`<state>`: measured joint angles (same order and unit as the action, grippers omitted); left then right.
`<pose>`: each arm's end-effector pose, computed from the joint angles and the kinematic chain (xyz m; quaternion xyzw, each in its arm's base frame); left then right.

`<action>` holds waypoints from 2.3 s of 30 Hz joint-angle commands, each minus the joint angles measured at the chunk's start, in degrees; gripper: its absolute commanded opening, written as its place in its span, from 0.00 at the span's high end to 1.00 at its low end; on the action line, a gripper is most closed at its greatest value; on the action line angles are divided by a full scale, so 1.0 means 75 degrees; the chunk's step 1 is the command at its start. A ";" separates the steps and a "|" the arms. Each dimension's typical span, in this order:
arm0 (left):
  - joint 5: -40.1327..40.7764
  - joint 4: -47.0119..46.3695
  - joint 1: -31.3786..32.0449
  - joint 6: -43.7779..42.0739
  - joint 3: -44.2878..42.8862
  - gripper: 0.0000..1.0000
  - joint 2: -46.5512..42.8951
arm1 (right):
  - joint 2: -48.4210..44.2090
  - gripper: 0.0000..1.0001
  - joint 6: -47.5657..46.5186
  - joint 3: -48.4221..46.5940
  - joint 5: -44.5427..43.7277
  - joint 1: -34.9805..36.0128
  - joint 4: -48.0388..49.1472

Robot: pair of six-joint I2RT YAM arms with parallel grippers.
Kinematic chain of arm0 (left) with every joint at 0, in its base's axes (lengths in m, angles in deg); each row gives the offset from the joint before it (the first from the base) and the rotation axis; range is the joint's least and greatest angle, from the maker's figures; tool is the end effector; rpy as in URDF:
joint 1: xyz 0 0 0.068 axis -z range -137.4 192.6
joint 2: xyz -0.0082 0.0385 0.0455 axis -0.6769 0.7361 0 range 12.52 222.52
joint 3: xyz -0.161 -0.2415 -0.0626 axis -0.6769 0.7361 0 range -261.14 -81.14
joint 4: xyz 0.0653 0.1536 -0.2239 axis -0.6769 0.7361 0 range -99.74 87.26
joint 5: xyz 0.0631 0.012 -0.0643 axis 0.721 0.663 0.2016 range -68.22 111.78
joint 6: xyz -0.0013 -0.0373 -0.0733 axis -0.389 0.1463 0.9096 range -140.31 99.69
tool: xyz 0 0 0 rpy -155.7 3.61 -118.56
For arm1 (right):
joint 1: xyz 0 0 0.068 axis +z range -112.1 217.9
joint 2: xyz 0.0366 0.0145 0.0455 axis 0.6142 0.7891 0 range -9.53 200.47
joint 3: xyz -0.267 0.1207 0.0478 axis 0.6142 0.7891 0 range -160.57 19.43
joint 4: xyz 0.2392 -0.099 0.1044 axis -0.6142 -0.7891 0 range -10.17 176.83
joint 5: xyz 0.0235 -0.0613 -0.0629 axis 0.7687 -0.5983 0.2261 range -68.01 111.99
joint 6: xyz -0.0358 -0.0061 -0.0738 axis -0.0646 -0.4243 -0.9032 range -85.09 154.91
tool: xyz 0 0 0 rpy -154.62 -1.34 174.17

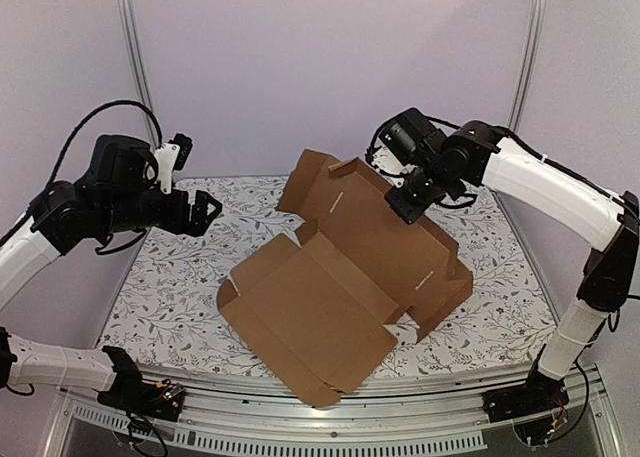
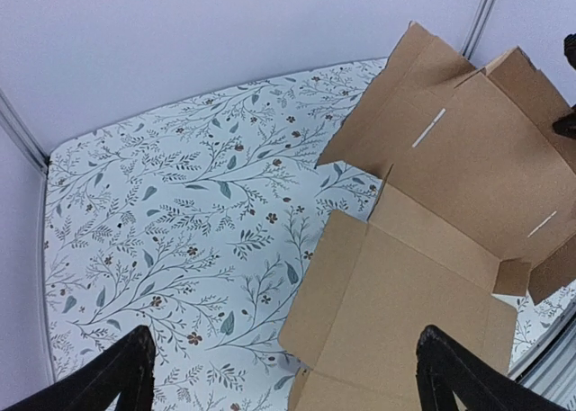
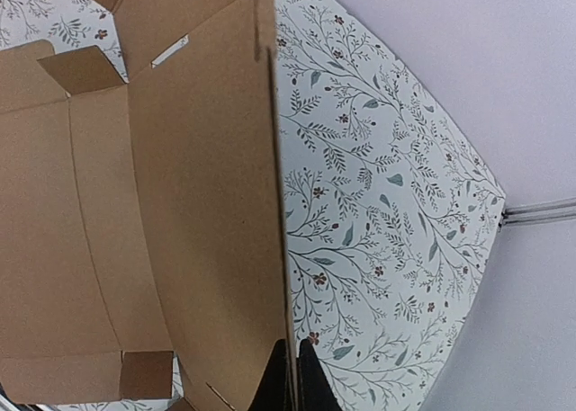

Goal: Fold the paper box

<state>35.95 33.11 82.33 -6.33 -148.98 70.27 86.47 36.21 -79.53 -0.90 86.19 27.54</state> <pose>0.1927 -0.1372 0.3855 0.1365 0.8624 -0.1180 0.4729 0.2789 0.2712 0.3578 -0.3214 0.8832 -0.0534 0.3373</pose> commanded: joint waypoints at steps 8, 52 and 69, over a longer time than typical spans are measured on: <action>0.0022 0.0162 0.0106 0.0453 0.0724 0.01 -0.0375 | 0.1398 1.00 -0.4539 -0.1548 -0.0445 -0.0044 0.0007; -0.0183 -0.3717 0.0106 0.1717 0.3340 0.44 0.1592 | 0.0707 1.00 -0.7214 0.2159 -0.0136 0.0790 0.3949; -0.1112 -0.4491 0.0106 0.1577 0.4040 0.41 0.1065 | -0.0373 1.00 -0.8701 0.3987 -0.1160 0.1205 0.7361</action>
<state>30.99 2.53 82.37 6.28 -119.80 79.89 86.10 -25.42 -52.08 -6.39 93.88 73.96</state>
